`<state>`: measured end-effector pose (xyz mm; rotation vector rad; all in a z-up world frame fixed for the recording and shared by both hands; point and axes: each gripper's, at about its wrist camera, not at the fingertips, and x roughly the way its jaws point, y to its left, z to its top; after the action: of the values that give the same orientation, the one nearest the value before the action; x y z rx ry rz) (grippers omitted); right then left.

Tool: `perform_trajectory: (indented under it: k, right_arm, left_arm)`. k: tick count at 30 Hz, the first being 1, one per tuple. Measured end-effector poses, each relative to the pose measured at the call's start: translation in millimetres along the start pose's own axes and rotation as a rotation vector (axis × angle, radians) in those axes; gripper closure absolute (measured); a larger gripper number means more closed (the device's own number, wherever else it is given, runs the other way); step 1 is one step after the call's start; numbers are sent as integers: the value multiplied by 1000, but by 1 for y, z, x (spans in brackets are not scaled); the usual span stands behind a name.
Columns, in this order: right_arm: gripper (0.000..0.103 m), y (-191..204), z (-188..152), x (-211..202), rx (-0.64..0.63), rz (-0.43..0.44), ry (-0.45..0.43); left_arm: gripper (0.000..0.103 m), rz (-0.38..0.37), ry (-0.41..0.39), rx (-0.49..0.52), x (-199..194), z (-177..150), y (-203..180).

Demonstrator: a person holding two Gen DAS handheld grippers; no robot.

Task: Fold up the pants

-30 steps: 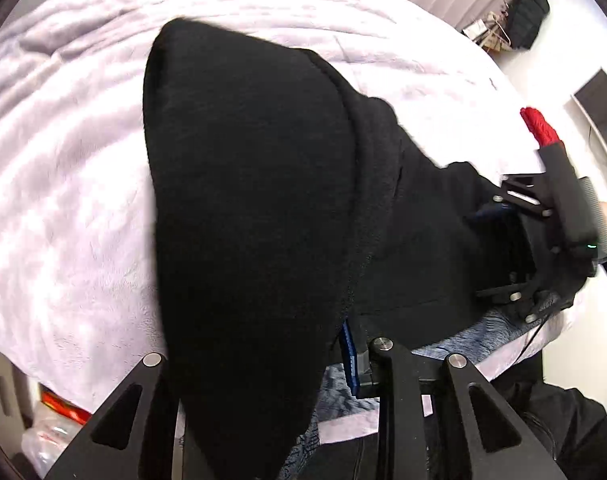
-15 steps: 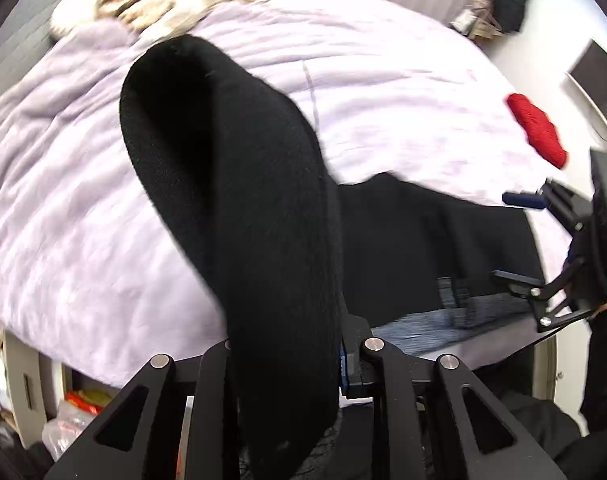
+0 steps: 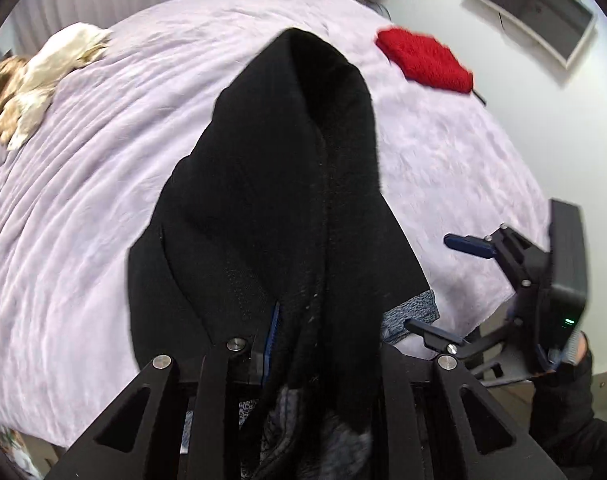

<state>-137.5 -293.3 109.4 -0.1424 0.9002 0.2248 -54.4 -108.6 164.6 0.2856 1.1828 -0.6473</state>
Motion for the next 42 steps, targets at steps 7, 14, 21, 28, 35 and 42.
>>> perform_trajectory:
  k: [7, 14, 21, 28, 35, 42]
  right_arm:
    - [7, -44, -37, 8, 103, 1, 32]
    - [7, -56, -52, 3, 158, 16, 23]
    - [7, -73, -49, 0, 237, 83, -25]
    - [0, -77, -27, 3, 324, 266, -94]
    - [29, -43, 4, 64, 301, 343, 7]
    - [81, -26, 21, 62, 255, 316, -2]
  left_arm:
    - [80, 100, 177, 36, 109, 24, -45]
    - [41, -12, 167, 35, 99, 29, -49]
    - [41, -180, 4, -4, 35, 18, -34]
    - [13, 256, -84, -175, 48, 6, 54]
    - [12, 170, -41, -351, 94, -16, 99]
    - [12, 129, -59, -308, 80, -8, 88]
